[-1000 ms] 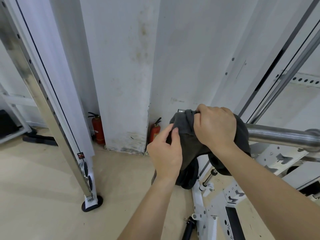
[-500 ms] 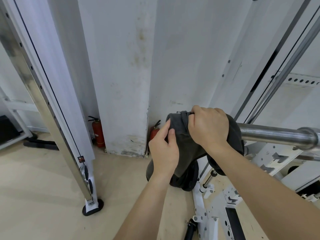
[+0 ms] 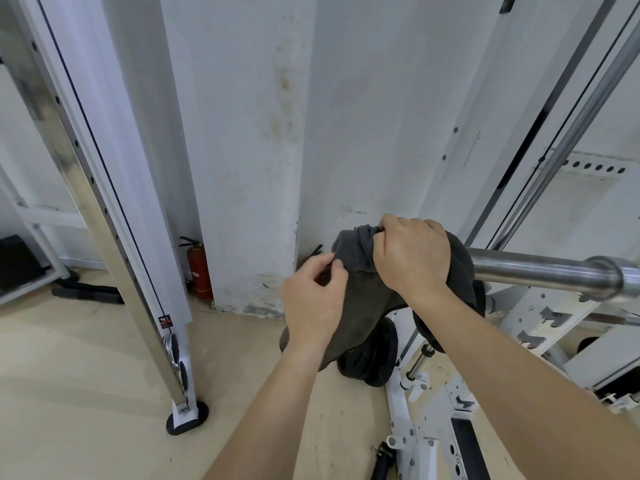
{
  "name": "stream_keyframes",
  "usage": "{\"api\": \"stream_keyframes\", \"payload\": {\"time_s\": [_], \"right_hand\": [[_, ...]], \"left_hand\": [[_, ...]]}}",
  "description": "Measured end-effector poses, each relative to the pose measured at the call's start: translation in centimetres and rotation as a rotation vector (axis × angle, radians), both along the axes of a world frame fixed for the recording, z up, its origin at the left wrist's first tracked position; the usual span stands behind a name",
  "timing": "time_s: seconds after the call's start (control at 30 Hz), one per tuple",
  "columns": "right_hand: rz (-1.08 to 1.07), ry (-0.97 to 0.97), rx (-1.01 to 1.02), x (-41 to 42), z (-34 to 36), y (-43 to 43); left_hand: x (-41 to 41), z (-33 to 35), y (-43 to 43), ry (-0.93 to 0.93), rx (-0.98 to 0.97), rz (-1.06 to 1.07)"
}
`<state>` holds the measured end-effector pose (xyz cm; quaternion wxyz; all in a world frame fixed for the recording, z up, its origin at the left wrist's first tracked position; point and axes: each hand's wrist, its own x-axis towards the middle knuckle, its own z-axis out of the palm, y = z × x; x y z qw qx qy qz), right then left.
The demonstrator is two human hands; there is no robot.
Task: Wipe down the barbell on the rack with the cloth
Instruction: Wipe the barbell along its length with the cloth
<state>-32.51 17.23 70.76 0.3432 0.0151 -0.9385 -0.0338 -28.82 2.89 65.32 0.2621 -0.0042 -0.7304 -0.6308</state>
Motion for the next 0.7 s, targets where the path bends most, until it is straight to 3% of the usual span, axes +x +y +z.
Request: {"api": "stream_keyframes", "payload": {"time_s": [0.1,0.2,0.27,0.4,0.57,0.7], "right_hand": [[0.044,-0.037,-0.019,0.6,0.3,0.1],[0.122,-0.065,-0.093,1.2,0.7,0.5],[0.188,-0.087,-0.194,1.5,0.9,1.1],[0.285,-0.092,-0.462,3.1,1.1,1.5],[0.302,-0.088,-0.604,6.5,0.6,0.0],[0.356,-0.251,-0.888,10.1,-1.2,-1.6]], "left_hand": [[-1.5,0.9,-1.4,-0.182,0.147,-0.033],[-2.7,2.4,-1.5,-0.555,0.206,-0.366],[-2.9,3.1,-1.5,-0.651,0.248,-0.481],[-3.5,4.2,-3.4,-0.519,0.089,-0.465],[-4.7,6.3,-5.4,-0.34,-0.501,-0.292],[-2.5,7.8,-5.7,-0.034,-0.513,-0.231]]}}
